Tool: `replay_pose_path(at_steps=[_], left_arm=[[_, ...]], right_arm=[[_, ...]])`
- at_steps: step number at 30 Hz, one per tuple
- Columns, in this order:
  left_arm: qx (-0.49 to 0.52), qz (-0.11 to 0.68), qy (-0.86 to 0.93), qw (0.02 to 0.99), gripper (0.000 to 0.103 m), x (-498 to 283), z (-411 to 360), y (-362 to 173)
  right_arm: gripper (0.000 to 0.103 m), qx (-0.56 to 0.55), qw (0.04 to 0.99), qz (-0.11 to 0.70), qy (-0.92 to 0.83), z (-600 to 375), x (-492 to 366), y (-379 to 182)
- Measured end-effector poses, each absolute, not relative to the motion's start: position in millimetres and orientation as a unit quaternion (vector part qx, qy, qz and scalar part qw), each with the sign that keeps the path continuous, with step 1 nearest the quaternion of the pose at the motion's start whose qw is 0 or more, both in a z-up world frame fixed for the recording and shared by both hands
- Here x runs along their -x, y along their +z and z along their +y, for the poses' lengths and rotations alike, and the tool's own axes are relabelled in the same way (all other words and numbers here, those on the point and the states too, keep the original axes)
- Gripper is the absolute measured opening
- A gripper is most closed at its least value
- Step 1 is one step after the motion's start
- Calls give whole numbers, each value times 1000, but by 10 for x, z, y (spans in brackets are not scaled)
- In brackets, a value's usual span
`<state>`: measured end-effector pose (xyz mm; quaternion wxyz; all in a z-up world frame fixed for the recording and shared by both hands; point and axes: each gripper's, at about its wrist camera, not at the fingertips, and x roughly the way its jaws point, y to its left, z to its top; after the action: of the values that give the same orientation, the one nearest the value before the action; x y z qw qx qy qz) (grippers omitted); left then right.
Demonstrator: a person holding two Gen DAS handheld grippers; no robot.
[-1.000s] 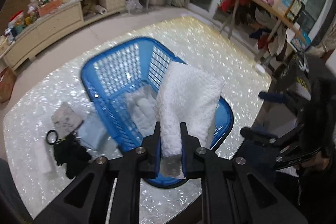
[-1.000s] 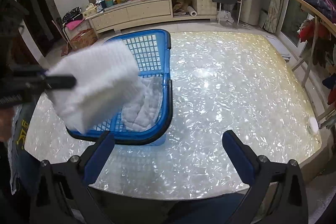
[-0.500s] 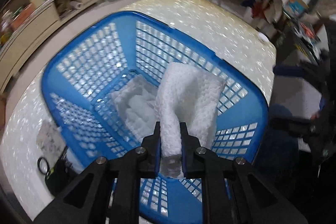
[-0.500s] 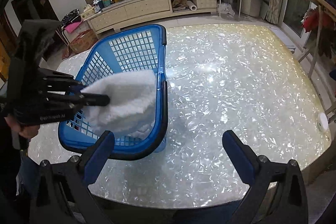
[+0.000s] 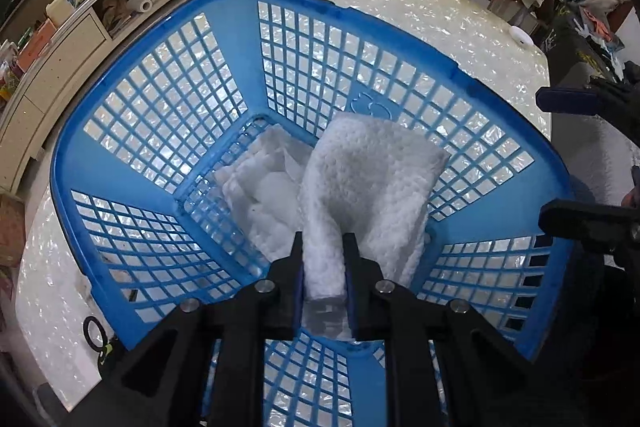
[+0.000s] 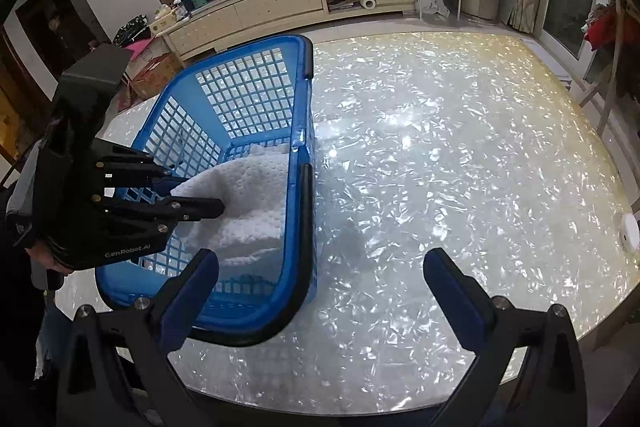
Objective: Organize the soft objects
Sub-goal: 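Carry the white towel with the left gripper over the basket and release it, then move the right gripper toward the black plush toy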
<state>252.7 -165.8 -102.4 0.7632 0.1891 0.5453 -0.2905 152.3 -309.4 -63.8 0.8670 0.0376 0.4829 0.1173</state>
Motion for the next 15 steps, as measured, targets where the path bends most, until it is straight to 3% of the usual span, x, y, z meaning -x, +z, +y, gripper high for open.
replay_pose_path(at_steps=[2, 3, 6, 13, 15], left_arm=[[-194, 543, -287, 765, 24, -2538, -1661, -1020], [-199, 541, -283, 767, 36, -2552, -1663, -1022], [-222, 520, -269, 780, 56, -2571, -1664, -980], [-251, 501, -251, 789, 58, -2513, -1608, -803], [-247, 492, -246, 798, 78, -2460, -1562, -716]], right_arm=[[103, -39, 866, 485, 119, -3077, -1521, -646], [103, -37, 865, 485, 119, -3075, -1520, -647], [103, -38, 866, 484, 118, -3078, -1519, -649], [103, -36, 872, 475, 115, -3079, -1433, -566], [103, -35, 874, 471, 116, -3054, -1414, -535]])
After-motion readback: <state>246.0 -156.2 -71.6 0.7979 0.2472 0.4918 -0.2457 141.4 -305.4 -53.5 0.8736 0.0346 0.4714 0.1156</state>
